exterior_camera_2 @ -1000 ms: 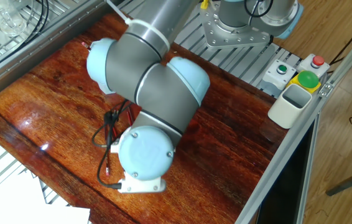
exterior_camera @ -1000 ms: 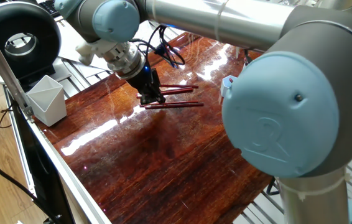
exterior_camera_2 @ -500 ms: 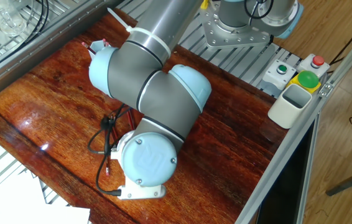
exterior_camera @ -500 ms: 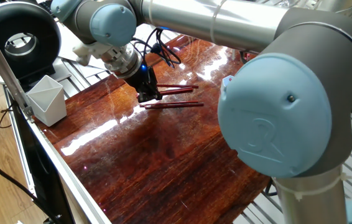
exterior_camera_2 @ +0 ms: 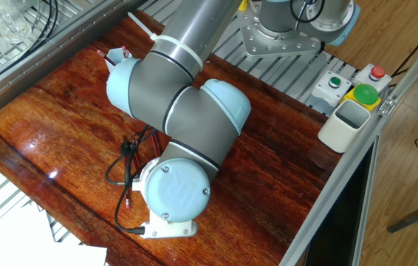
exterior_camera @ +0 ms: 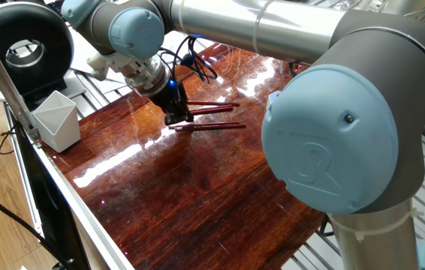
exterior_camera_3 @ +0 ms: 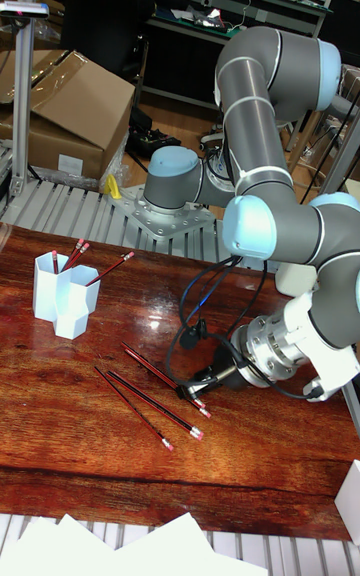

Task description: Put the pen into the pen holder

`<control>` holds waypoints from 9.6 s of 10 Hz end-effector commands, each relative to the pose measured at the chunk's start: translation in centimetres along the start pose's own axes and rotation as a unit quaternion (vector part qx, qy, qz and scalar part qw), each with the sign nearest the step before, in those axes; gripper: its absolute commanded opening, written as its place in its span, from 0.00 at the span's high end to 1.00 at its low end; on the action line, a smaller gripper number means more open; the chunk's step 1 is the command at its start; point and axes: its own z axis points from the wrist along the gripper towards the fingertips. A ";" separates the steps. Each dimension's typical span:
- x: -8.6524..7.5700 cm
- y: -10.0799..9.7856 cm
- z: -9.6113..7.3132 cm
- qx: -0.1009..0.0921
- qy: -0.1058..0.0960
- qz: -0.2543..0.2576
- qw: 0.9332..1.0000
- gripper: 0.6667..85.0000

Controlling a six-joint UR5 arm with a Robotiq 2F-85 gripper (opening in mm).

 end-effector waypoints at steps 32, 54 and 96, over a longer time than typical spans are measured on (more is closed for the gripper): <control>0.1 0.6 -0.4 -0.011 0.006 -0.024 1.000 1.00; 1.9 3.8 0.7 -0.035 0.027 -0.029 0.999 1.00; 0.7 5.2 0.5 0.061 0.080 -0.147 0.984 1.00</control>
